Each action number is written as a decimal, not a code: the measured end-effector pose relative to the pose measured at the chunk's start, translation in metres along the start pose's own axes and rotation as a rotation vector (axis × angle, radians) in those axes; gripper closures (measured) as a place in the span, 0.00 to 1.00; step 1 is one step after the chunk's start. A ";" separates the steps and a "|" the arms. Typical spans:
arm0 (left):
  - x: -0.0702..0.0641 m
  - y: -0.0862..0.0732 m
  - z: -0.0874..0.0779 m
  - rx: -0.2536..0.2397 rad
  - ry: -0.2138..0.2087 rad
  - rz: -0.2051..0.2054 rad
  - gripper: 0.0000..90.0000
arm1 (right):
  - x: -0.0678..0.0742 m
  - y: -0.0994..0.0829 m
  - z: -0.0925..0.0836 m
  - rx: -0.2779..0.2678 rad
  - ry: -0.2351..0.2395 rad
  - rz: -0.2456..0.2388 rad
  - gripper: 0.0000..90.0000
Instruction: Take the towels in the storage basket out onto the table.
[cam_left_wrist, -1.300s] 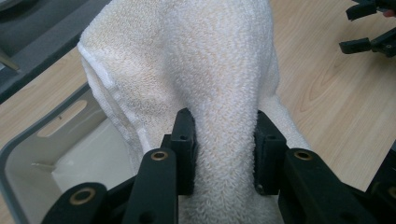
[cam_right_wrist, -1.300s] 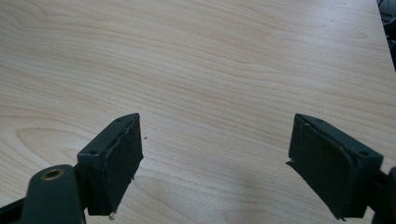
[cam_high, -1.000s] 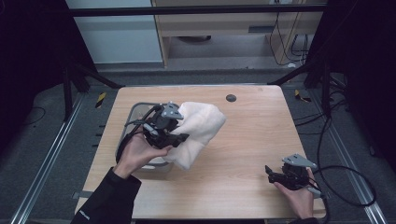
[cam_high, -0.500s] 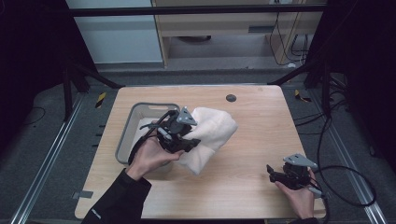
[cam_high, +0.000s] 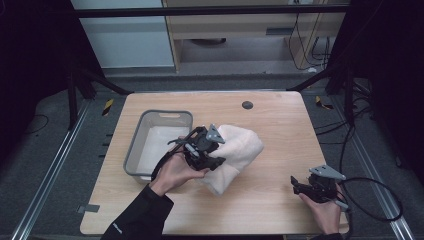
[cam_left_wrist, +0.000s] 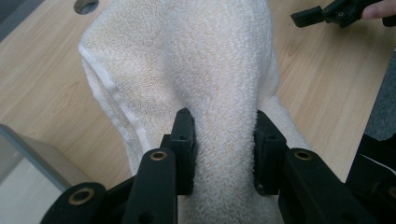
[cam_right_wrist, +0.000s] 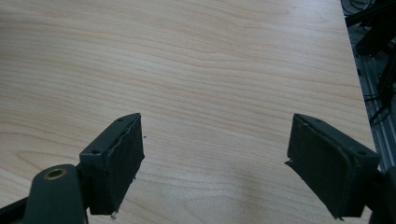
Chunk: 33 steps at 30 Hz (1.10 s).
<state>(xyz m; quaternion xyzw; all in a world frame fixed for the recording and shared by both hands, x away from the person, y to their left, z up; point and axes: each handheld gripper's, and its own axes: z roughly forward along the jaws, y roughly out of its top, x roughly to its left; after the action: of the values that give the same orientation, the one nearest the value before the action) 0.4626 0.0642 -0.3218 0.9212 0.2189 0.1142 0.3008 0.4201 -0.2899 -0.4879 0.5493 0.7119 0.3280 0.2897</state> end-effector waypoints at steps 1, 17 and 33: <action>-0.001 0.000 0.003 0.008 -0.003 0.006 0.74 | 0.000 0.000 0.000 -0.001 -0.002 -0.002 0.20; -0.011 -0.007 0.048 0.057 -0.041 0.032 0.74 | -0.002 -0.001 0.001 -0.003 -0.011 -0.005 0.20; -0.024 -0.018 0.085 0.086 -0.086 0.058 0.72 | -0.002 -0.002 0.001 -0.002 -0.012 -0.008 0.18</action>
<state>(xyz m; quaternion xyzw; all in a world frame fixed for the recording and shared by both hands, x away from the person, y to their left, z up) 0.4650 0.0232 -0.4024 0.9432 0.1838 0.0734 0.2666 0.4207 -0.2923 -0.4901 0.5480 0.7120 0.3244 0.2958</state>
